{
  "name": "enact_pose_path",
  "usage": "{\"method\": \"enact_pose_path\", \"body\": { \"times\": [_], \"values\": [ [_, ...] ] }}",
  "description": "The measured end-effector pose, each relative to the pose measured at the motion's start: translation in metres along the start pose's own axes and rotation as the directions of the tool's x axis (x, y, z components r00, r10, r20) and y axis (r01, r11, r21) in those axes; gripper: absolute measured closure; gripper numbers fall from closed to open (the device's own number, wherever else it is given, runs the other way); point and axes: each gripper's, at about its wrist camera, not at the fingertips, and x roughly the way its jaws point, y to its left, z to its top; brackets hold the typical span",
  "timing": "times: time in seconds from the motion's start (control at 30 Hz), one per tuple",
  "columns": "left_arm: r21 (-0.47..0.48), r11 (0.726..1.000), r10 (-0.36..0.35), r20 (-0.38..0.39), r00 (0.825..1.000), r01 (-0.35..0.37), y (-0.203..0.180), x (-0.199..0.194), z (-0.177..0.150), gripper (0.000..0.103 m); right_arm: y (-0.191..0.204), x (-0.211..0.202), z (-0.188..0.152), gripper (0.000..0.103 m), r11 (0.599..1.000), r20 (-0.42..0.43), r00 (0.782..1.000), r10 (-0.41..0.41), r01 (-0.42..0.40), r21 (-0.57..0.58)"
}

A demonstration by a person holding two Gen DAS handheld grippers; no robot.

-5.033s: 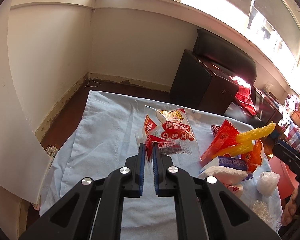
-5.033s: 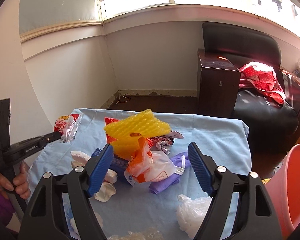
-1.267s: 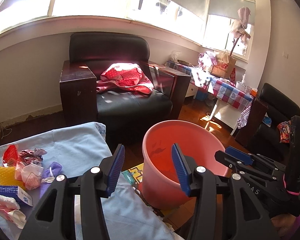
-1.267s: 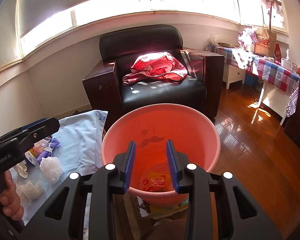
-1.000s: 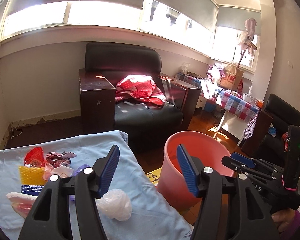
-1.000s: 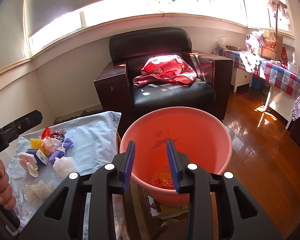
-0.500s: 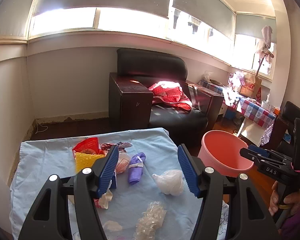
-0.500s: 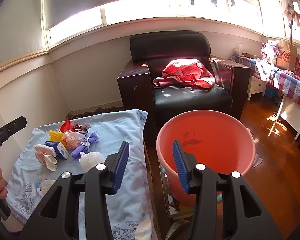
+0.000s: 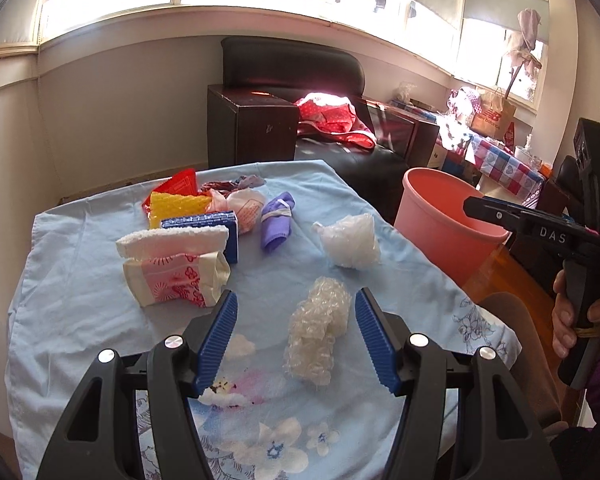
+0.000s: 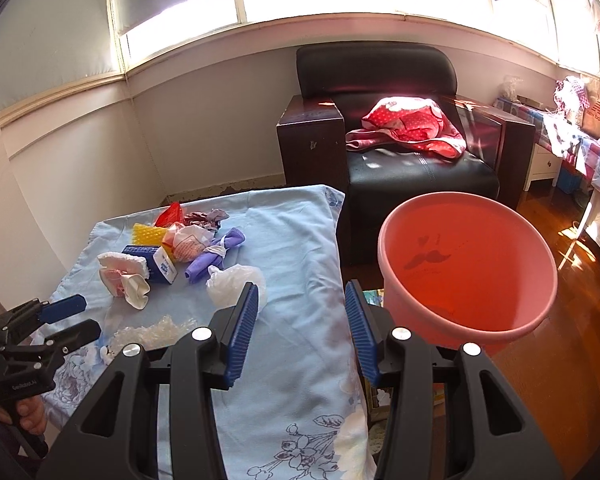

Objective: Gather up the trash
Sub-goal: 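Return both tools to the table toward the bubble wrap and white bag, then grasp the clear bubble wrap with the left tool while the right tool grasps the white plastic bag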

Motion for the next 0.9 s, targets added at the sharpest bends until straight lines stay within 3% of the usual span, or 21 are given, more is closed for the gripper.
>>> {"method": "enact_pose_path", "body": {
  "times": [0.27, 0.63, 0.77, 0.9],
  "values": [
    [0.010, 1.000, -0.028, -0.075, 0.997, 0.029, 0.000, 0.021, -0.017, 0.042, 0.024, 0.016, -0.008, 0.057, 0.998, -0.055, 0.997, 0.051, -0.052, -0.027],
    [-0.008, 0.998, -0.063, -0.134, 0.989, 0.062, -0.005, 0.047, -0.018, 0.044, 0.037, 0.032, -0.010, 0.057, 0.997, -0.100, 0.993, 0.056, -0.060, -0.046],
    [-0.015, 0.997, -0.076, -0.165, 0.983, 0.075, -0.005, 0.056, -0.022, 0.071, 0.039, 0.040, -0.012, 0.057, 0.997, -0.119, 0.991, 0.057, -0.063, -0.046],
    [-0.019, 0.996, -0.087, -0.147, 0.985, 0.085, 0.000, 0.051, -0.024, 0.076, 0.040, 0.049, -0.012, 0.057, 0.997, -0.139, 0.988, 0.065, -0.071, -0.037]
  ]
}}
